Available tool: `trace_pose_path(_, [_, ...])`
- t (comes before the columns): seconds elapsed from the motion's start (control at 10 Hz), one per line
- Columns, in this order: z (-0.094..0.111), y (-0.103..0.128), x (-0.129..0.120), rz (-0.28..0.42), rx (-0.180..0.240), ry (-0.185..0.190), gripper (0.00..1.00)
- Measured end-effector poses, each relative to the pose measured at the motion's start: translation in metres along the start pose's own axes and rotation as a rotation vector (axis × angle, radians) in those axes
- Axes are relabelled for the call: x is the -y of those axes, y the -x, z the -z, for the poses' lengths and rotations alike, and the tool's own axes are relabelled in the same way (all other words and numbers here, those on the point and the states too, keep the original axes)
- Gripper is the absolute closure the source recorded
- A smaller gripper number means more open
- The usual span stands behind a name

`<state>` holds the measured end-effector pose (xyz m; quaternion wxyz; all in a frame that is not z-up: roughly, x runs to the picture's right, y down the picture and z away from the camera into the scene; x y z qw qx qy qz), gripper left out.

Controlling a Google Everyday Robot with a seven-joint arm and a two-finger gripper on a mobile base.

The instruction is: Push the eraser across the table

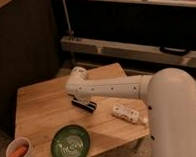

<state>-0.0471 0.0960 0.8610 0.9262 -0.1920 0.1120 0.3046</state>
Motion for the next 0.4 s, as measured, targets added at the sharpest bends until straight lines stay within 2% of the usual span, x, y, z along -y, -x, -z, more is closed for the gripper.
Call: trace_pose_path(0.4, [0.0013,0.0084,0.0018,-0.029,0.045,-0.049,0.85])
